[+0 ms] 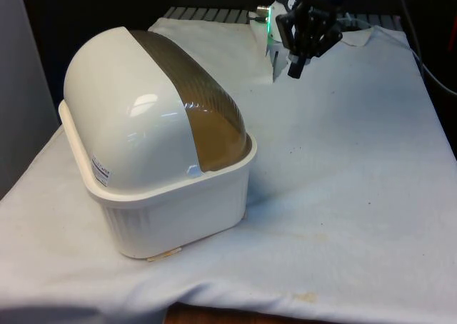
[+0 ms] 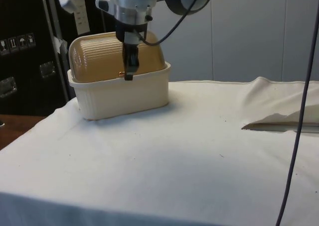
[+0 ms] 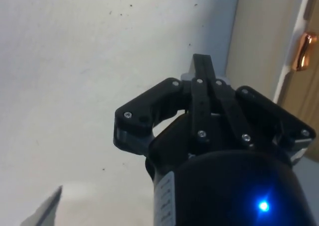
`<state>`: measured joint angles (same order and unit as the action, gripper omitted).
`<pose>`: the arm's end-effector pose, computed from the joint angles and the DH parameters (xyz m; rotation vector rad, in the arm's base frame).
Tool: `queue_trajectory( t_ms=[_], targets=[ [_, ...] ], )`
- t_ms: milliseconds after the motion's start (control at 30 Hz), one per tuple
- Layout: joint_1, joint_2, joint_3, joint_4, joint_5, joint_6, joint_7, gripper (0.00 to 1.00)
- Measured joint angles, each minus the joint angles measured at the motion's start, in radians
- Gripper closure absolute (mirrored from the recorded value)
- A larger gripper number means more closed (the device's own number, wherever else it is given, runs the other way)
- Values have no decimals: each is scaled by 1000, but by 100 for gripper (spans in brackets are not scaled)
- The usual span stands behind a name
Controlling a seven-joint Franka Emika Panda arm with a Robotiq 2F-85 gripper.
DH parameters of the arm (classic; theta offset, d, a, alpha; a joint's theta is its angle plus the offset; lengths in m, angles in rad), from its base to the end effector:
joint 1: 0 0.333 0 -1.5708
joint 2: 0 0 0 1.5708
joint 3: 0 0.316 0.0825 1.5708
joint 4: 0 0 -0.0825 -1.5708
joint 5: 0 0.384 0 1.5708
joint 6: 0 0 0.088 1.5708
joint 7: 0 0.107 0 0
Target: Open the lid, then close it.
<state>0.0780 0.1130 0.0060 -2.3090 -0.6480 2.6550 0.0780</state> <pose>0.5355 0.0619 0.3158 2.6721 0.7525 0.3536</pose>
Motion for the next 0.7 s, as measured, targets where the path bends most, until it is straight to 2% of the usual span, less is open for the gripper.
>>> queue_trajectory(
  t_ms=[233, 500, 700],
  targets=[
    [0, 11, -4, 1, -56, 0, 37, 100],
    [0, 28, -12, 4, -152, 0, 103, 100],
    [0, 35, -17, 5, -203, 0, 136, 100]
  ],
)
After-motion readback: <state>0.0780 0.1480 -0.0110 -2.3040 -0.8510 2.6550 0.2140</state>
